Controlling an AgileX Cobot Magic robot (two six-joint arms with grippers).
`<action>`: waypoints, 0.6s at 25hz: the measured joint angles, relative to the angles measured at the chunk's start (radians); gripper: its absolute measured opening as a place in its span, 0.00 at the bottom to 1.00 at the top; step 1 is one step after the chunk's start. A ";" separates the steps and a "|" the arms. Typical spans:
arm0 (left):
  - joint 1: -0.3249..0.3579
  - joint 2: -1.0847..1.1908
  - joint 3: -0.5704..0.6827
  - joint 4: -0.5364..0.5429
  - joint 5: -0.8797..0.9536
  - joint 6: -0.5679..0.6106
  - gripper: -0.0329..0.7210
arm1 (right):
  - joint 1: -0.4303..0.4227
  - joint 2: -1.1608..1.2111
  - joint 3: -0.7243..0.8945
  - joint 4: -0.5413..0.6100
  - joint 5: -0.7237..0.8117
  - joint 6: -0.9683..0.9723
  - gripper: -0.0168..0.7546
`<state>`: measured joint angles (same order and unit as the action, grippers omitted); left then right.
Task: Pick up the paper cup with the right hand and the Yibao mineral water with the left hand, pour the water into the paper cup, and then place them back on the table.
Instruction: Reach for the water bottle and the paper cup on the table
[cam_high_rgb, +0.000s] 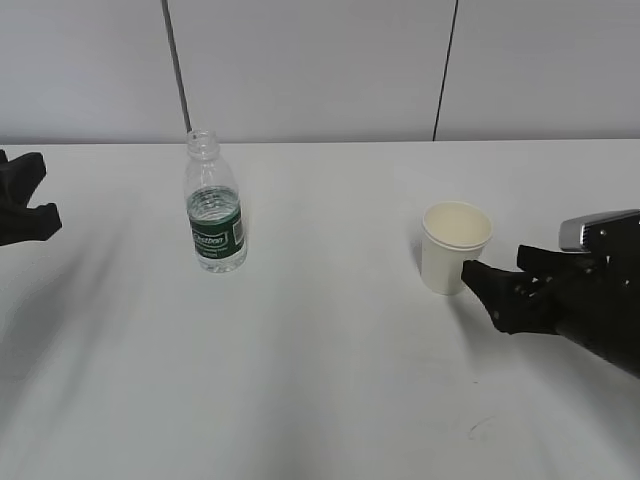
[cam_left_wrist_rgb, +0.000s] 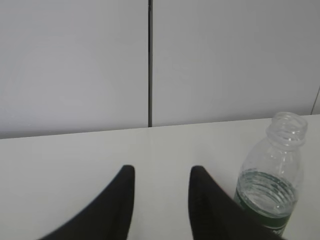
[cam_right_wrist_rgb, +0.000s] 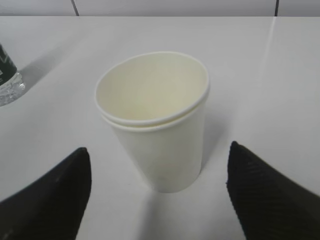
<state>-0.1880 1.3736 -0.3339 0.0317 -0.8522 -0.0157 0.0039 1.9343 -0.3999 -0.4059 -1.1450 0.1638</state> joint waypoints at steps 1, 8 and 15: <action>0.000 0.000 0.000 0.000 0.000 0.000 0.36 | 0.000 0.014 -0.012 0.000 0.000 0.000 0.88; 0.000 0.000 0.000 0.000 0.000 0.000 0.36 | 0.000 0.097 -0.084 -0.028 0.000 0.004 0.88; 0.000 0.000 0.000 0.000 -0.001 0.000 0.36 | 0.000 0.162 -0.155 -0.058 -0.001 0.026 0.88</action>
<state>-0.1880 1.3736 -0.3339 0.0317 -0.8531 -0.0158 0.0039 2.0959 -0.5549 -0.4641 -1.1457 0.1897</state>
